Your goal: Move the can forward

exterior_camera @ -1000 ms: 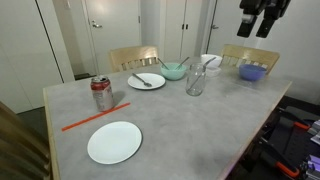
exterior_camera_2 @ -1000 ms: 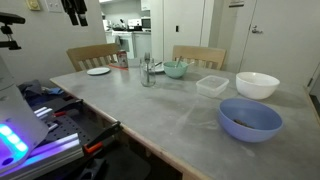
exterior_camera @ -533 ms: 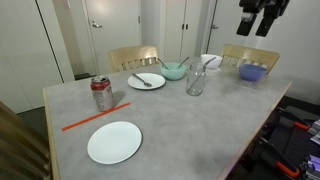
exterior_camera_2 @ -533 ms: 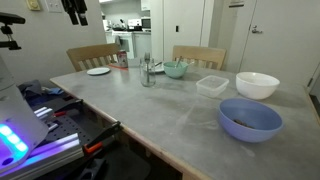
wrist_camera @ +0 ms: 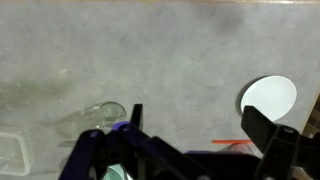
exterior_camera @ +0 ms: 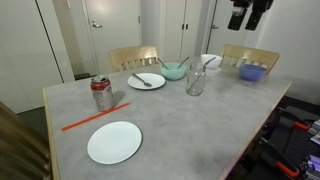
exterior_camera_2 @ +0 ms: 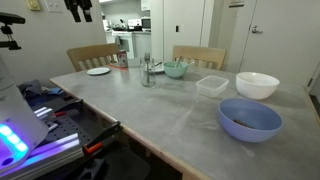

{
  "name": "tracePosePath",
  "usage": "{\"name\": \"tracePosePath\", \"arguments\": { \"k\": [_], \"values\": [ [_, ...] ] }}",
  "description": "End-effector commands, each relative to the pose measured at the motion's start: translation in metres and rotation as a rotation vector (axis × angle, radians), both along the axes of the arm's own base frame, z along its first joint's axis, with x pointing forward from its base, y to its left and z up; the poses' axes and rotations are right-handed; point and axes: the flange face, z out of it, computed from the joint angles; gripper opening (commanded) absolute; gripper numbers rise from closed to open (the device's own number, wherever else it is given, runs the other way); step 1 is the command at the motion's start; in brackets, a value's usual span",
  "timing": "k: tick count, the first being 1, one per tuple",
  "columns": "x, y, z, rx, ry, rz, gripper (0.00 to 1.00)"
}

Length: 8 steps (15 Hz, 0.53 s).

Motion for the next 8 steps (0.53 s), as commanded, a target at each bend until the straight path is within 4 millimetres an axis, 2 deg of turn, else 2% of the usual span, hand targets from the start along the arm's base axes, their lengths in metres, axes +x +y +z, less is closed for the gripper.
{"name": "tracePosePath", "arguments": {
  "k": [1,4,8],
  "values": [
    [0.048,0.012,-0.006,-0.043,0.054,0.104,1.00],
    [0.085,0.024,-0.008,-0.080,0.090,0.196,1.00],
    [0.123,0.044,-0.015,-0.116,0.131,0.308,1.00]
  ]
}}
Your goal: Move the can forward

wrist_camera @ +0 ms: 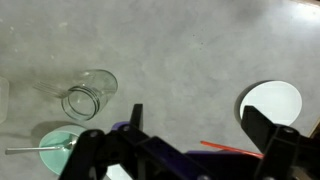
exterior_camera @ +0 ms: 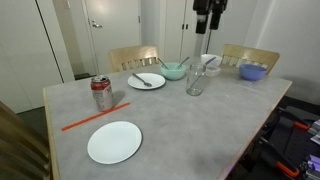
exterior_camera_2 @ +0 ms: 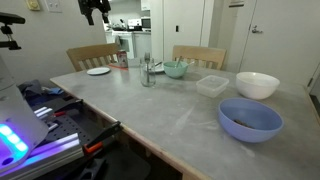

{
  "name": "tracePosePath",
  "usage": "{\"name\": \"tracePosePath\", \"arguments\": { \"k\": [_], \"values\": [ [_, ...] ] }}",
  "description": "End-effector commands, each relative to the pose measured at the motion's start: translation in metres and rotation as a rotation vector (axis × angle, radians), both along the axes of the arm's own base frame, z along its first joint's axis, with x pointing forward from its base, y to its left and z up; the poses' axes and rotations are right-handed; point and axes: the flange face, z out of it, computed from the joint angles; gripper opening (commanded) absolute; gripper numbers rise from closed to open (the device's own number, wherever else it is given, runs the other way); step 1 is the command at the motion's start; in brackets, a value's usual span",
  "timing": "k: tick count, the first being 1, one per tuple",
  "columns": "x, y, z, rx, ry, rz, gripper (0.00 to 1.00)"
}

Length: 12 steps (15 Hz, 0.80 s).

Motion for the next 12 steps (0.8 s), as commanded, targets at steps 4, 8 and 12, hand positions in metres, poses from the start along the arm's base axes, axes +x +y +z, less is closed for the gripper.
{"name": "tracePosePath", "arguments": {
  "k": [4,8,12],
  "values": [
    [0.071,0.034,-0.024,-0.041,0.098,0.215,1.00],
    [0.100,0.053,-0.047,-0.055,0.144,0.337,1.00],
    [0.122,0.072,-0.070,-0.063,0.185,0.449,1.00]
  ]
}}
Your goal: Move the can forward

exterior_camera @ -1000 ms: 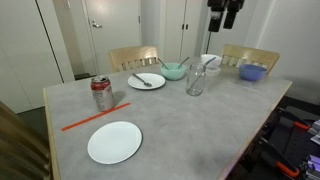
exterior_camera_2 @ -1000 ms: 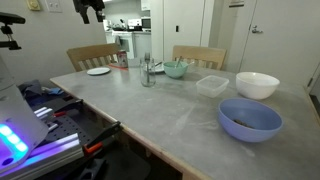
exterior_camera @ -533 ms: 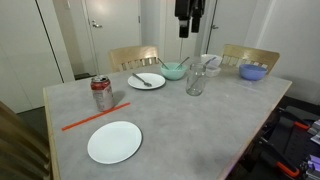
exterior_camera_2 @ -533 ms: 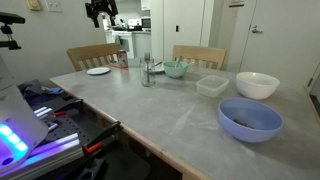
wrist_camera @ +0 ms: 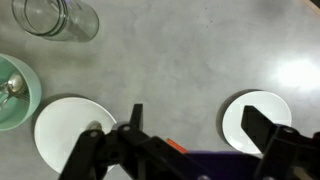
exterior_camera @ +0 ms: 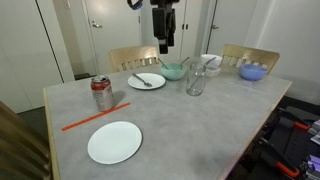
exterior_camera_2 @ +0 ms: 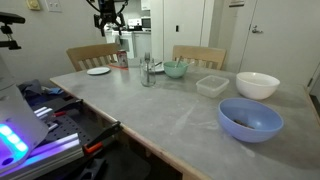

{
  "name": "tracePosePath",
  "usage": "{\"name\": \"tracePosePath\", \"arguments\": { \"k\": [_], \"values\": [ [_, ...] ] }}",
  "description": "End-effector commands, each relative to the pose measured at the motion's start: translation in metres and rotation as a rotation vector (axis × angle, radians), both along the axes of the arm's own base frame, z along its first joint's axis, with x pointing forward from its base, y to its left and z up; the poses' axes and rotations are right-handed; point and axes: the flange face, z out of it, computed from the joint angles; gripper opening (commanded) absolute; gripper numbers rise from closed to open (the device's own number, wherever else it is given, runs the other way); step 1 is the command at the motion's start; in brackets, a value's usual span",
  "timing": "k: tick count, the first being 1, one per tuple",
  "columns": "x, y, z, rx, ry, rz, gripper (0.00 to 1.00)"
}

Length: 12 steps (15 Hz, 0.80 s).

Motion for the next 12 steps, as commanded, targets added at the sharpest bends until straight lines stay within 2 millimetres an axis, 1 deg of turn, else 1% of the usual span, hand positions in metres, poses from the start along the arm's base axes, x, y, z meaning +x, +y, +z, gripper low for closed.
{"name": "tracePosePath", "arguments": {
  "k": [1,6,9,10,12],
  "values": [
    [0.027,0.018,-0.019,-0.031,0.054,0.105,1.00],
    [0.047,0.047,-0.046,-0.058,0.107,0.245,1.00],
    [0.054,0.064,-0.063,-0.047,0.124,0.408,1.00],
    [0.043,0.055,-0.055,-0.035,0.101,0.323,1.00],
    [0.048,0.063,-0.065,-0.032,0.112,0.371,1.00]
  ]
}}
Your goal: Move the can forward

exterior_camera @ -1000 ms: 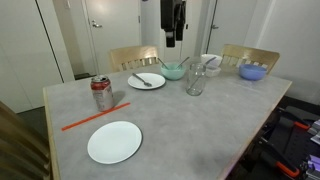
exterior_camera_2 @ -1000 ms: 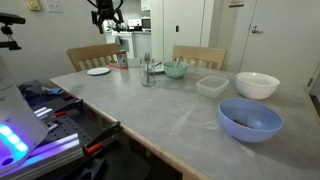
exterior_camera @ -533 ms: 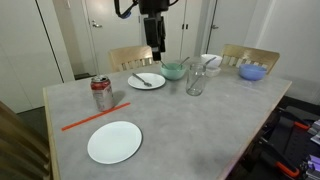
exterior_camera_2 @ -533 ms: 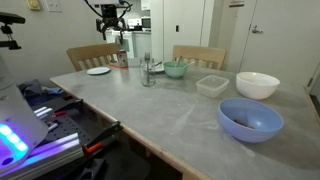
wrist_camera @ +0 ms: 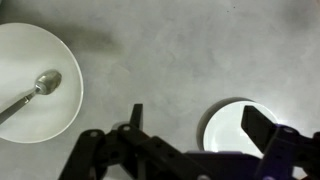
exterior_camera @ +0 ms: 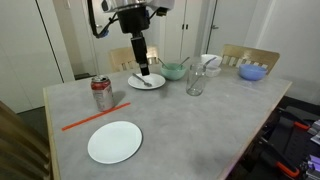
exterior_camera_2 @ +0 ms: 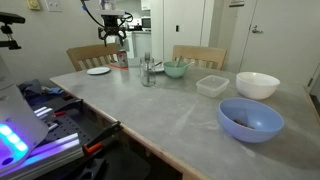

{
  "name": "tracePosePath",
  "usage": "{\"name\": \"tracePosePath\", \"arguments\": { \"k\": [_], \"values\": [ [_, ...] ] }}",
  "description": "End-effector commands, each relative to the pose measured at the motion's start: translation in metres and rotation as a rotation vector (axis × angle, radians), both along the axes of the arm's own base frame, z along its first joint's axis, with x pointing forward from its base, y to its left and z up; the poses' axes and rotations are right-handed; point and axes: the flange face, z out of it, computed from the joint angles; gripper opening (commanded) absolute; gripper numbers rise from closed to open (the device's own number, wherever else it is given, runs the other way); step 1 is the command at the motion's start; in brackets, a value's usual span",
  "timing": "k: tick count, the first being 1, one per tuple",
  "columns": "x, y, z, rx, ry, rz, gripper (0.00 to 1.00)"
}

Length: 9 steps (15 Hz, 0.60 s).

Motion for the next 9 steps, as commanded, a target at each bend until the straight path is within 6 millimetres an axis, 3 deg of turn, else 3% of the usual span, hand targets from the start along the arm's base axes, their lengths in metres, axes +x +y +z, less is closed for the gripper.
{"name": "tracePosePath", "arguments": {
  "k": [1,9],
  "values": [
    [0.002,0.002,-0.002,0.001,0.003,0.006,1.00],
    [0.010,0.013,-0.012,0.052,-0.072,0.092,1.00]
  ]
}}
